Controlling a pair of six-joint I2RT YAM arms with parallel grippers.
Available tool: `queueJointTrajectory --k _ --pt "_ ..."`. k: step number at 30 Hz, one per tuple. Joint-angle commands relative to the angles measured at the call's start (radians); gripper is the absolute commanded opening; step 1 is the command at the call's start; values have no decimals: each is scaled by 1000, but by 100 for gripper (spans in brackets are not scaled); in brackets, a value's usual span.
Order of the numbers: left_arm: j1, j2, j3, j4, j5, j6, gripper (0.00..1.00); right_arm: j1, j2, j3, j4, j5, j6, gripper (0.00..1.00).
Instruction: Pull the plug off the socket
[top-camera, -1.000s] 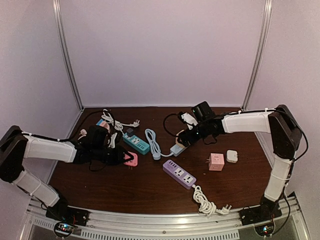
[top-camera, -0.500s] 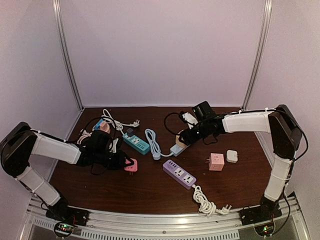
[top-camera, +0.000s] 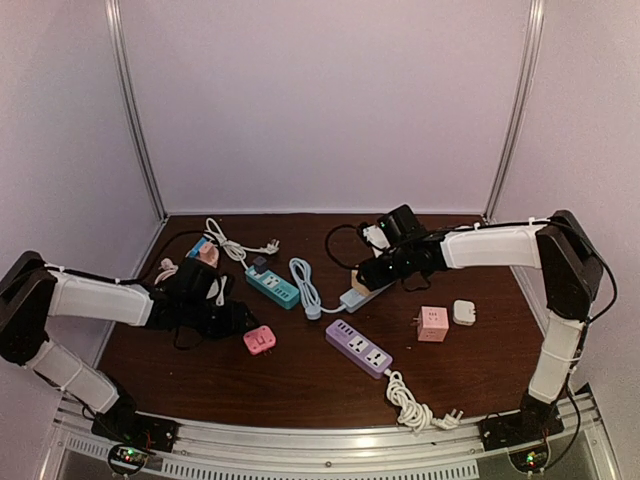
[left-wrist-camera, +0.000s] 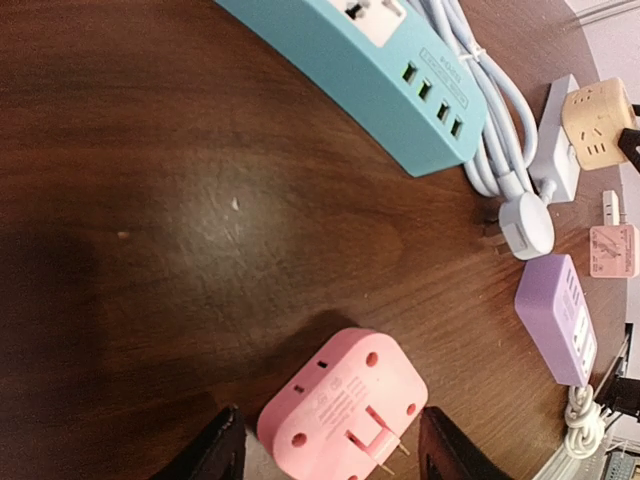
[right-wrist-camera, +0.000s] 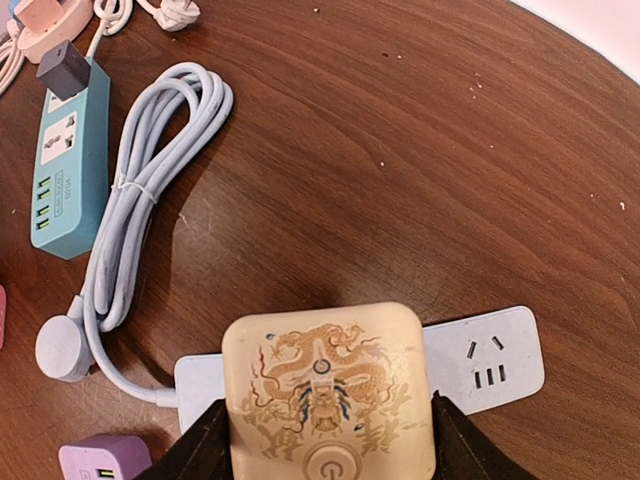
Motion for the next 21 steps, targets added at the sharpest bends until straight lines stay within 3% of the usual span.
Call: queueJointTrajectory --k 1,8,21 --pt "5 -76 89 -120 -127 66 64 23 -22 -6 -41 99 125 43" --pt "-45 -16 277 -138 -97 108 63 24 -51 -50 -17 220 277 42" --pt "-145 472 712 3 118 55 35 106 -46 -49 3 302 399 43"
